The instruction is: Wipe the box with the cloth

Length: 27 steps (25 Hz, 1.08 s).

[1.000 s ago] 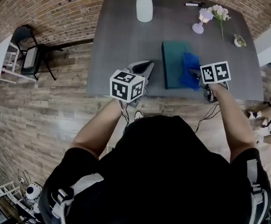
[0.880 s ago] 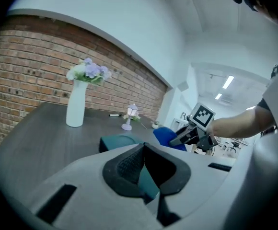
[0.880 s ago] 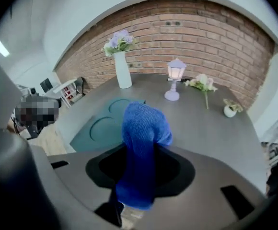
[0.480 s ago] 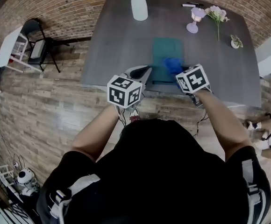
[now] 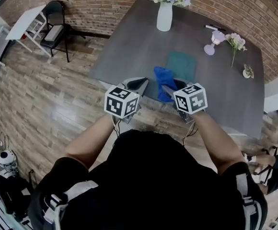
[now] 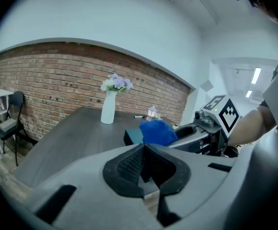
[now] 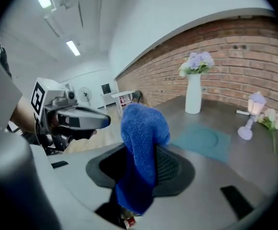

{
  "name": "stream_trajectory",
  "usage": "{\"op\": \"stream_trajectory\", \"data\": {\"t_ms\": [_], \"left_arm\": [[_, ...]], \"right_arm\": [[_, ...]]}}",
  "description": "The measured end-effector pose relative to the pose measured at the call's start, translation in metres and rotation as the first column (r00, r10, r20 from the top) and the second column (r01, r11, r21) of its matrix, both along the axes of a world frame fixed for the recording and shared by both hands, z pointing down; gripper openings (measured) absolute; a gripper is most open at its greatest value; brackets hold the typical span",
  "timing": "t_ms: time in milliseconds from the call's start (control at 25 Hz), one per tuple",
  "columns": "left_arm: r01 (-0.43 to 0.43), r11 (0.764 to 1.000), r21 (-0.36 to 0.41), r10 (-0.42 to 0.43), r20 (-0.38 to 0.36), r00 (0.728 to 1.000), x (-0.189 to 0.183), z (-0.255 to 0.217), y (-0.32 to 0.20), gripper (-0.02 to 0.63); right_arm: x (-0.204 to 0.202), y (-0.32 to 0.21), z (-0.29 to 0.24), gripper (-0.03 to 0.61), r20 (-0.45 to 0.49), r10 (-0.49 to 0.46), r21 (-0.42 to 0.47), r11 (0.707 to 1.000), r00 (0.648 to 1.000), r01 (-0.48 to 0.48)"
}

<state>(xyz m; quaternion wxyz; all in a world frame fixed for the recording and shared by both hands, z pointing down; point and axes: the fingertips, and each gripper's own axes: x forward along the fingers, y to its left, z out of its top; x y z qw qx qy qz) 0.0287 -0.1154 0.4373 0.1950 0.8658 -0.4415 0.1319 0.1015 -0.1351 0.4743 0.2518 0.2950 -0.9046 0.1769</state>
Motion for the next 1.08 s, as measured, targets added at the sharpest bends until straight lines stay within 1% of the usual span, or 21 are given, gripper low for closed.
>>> {"op": "stream_trajectory", "data": {"t_ms": [40,120,240,320,400,480,640,760,840,920,1080], "left_arm": [[-0.016,1.000,0.006,0.016,-0.005,1.000,0.003,-0.002,-0.005,0.009],[-0.047,0.999,0.027,0.047,-0.030,0.998,0.011,-0.010,-0.016,0.009],[-0.063,0.996,0.060,0.068,-0.075,0.995,0.013,-0.025,-0.029,0.009],[-0.067,0.995,0.073,0.074,-0.092,0.993,0.009,-0.032,-0.034,0.009],[-0.070,0.995,0.074,0.078,-0.103,0.992,0.003,-0.034,-0.039,0.009],[-0.074,0.995,0.070,0.082,-0.116,0.990,0.000,-0.034,-0.043,0.009],[-0.119,0.991,0.069,0.127,-0.135,0.983,0.007,-0.035,-0.042,0.009],[-0.137,0.990,0.030,0.140,-0.197,0.970,0.012,-0.029,-0.032,0.009],[-0.138,0.990,0.004,0.135,-0.230,0.964,0.010,-0.024,-0.023,0.009],[-0.135,0.991,-0.011,0.129,-0.232,0.964,0.001,-0.019,-0.020,0.009],[-0.123,0.991,-0.046,0.109,-0.229,0.967,-0.018,-0.007,-0.022,0.009]], "right_arm": [[0.017,-0.011,-0.008,0.150,0.013,0.062,0.031,0.998,0.998,-0.063],[0.055,-0.030,-0.030,0.149,0.061,0.182,0.100,0.977,0.981,-0.188],[0.113,-0.040,-0.059,0.147,0.133,0.339,0.174,0.917,0.931,-0.359],[0.144,-0.038,-0.071,0.146,0.143,0.422,0.205,0.872,0.895,-0.444],[0.164,-0.031,-0.075,0.146,0.138,0.480,0.227,0.836,0.866,-0.500],[0.173,-0.022,-0.072,0.146,0.134,0.517,0.228,0.814,0.845,-0.534],[0.174,0.003,-0.060,0.146,0.116,0.549,0.221,0.798,0.828,-0.561],[0.180,0.020,-0.048,0.147,0.097,0.581,0.203,0.783,0.808,-0.588],[0.180,0.035,-0.040,0.146,0.072,0.595,0.185,0.781,0.800,-0.597],[0.176,0.044,-0.035,0.146,0.050,0.602,0.179,0.780,0.797,-0.600],[0.168,0.054,-0.029,0.146,0.044,0.626,0.170,0.763,0.779,-0.623]]}}
